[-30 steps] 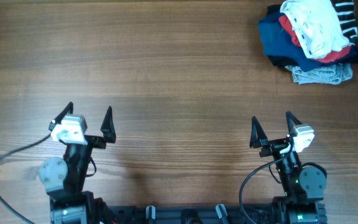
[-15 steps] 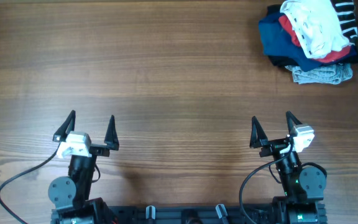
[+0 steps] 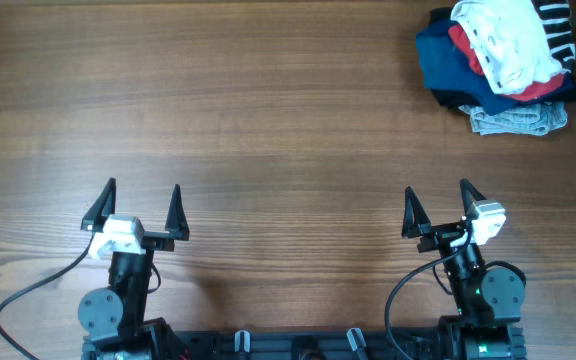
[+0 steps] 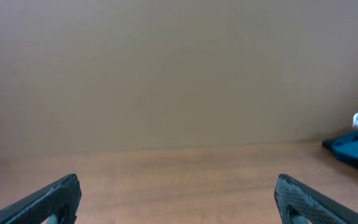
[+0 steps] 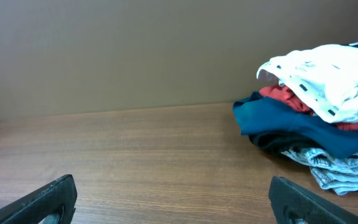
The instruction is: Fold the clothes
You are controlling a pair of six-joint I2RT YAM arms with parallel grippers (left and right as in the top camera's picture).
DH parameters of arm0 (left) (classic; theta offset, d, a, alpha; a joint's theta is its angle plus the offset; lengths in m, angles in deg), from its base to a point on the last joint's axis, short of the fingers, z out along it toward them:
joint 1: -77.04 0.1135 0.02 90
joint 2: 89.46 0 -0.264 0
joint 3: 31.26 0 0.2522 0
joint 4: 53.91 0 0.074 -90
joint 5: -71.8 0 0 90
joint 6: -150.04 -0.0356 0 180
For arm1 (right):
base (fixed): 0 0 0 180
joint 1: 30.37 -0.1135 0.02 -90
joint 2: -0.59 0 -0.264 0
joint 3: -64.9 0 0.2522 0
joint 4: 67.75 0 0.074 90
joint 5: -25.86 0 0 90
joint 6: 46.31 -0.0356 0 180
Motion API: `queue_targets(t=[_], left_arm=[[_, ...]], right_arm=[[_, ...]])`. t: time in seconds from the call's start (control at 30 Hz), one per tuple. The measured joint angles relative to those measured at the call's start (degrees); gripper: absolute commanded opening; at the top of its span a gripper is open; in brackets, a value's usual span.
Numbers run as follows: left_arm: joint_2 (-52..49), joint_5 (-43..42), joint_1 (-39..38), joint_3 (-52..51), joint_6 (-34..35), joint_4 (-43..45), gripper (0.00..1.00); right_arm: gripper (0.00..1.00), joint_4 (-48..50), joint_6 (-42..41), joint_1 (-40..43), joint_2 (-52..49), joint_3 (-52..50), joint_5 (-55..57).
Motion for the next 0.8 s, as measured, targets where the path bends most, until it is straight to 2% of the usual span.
queue_targets(t=[0.23,0.8], left_arm=[[0.0,2.3,0.0,0.0,0.0,-11.7,1.00],[0.0,3.1,0.0,0.0,0.0,-12.2,1.00]], right_arm=[[1.00,0.0,0.0,0.0,0.0,0.0,0.0],[1.00,0.0,0.0,0.0,0.0,0.0,0.0]])
